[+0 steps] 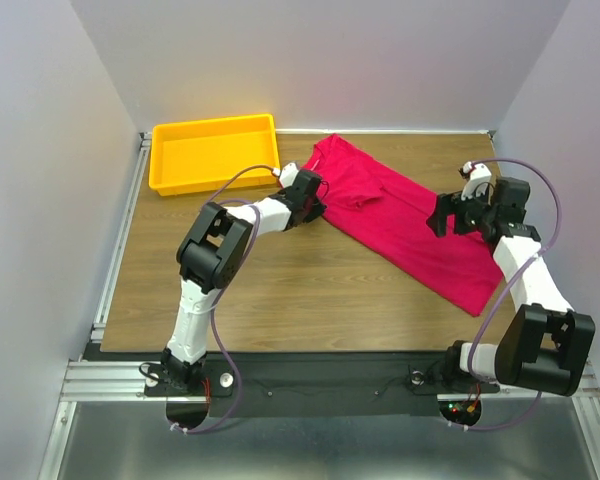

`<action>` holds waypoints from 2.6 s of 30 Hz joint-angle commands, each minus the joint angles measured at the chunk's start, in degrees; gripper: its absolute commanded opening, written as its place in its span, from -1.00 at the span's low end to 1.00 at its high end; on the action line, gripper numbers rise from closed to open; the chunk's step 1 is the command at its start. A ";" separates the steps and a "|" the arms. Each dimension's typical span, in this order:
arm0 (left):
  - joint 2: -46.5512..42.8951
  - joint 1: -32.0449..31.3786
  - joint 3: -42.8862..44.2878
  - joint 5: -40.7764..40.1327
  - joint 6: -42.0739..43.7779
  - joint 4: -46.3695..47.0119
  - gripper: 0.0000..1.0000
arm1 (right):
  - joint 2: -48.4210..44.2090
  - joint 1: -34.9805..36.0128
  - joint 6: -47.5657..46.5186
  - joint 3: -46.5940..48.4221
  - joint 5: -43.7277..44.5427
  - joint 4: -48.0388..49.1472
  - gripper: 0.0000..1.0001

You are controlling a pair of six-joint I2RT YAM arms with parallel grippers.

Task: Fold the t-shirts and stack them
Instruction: Fold the tshirt

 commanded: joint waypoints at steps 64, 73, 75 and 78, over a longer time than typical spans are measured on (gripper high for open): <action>-68.41 12.39 -56.10 15.92 19.12 14.10 0.59 | 14.47 16.79 -34.26 12.51 7.09 -24.77 0.69; -70.26 12.31 -57.78 16.19 17.98 13.31 0.59 | 7.34 24.44 -33.12 1.34 21.25 -21.26 0.58; -71.22 12.31 -58.30 15.83 17.54 13.22 0.59 | 6.90 24.97 -32.86 -0.16 22.74 -20.56 0.57; -72.02 12.39 -58.65 15.30 17.36 12.78 0.59 | 6.55 25.85 -33.03 -2.70 24.41 -20.03 0.50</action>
